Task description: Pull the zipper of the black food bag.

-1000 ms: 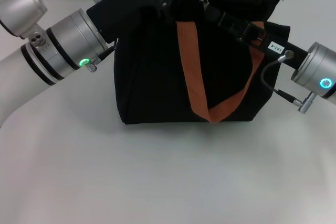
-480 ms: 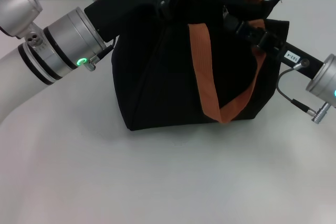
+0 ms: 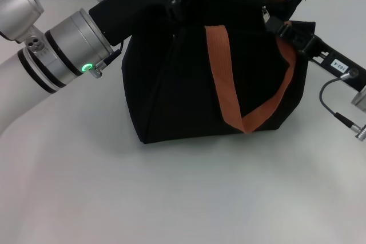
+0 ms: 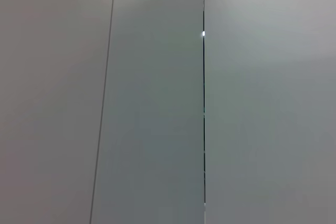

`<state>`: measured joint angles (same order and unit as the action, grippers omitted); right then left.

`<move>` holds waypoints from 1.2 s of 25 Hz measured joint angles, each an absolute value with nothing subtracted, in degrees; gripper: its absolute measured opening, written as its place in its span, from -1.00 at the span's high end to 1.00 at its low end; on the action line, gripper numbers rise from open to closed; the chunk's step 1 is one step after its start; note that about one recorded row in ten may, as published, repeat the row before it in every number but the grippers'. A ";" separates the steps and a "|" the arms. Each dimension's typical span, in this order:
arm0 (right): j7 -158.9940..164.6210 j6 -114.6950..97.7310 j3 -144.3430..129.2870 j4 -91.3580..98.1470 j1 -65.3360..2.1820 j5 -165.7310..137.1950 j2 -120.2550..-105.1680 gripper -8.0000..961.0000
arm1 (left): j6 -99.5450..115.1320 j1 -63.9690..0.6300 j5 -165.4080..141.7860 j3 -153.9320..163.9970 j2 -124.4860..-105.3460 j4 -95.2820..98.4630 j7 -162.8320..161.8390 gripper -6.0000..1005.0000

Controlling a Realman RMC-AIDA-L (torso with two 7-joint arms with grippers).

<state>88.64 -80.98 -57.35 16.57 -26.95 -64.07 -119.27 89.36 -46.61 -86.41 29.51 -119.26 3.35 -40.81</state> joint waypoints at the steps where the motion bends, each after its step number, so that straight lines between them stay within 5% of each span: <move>1: 88.96 -80.99 -56.97 17.14 -26.42 -64.06 -119.27 0.99 | 89.35 -46.59 -86.39 29.51 -119.27 3.31 -40.81 0.80; 19: 87.06 -89.30 -47.71 17.69 -21.15 -63.98 -119.35 0.99 | 88.29 -45.93 -86.36 29.08 -119.27 3.48 -40.87 0.78; 30: 66.34 -106.18 -38.13 11.88 -16.67 -64.09 -119.34 0.53 | 87.09 -45.93 -86.38 27.37 -119.27 2.98 -40.53 0.78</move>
<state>66.34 -106.18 -38.13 11.88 -16.67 -64.09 -119.34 87.09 -45.93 -86.38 27.37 -119.27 2.98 -40.53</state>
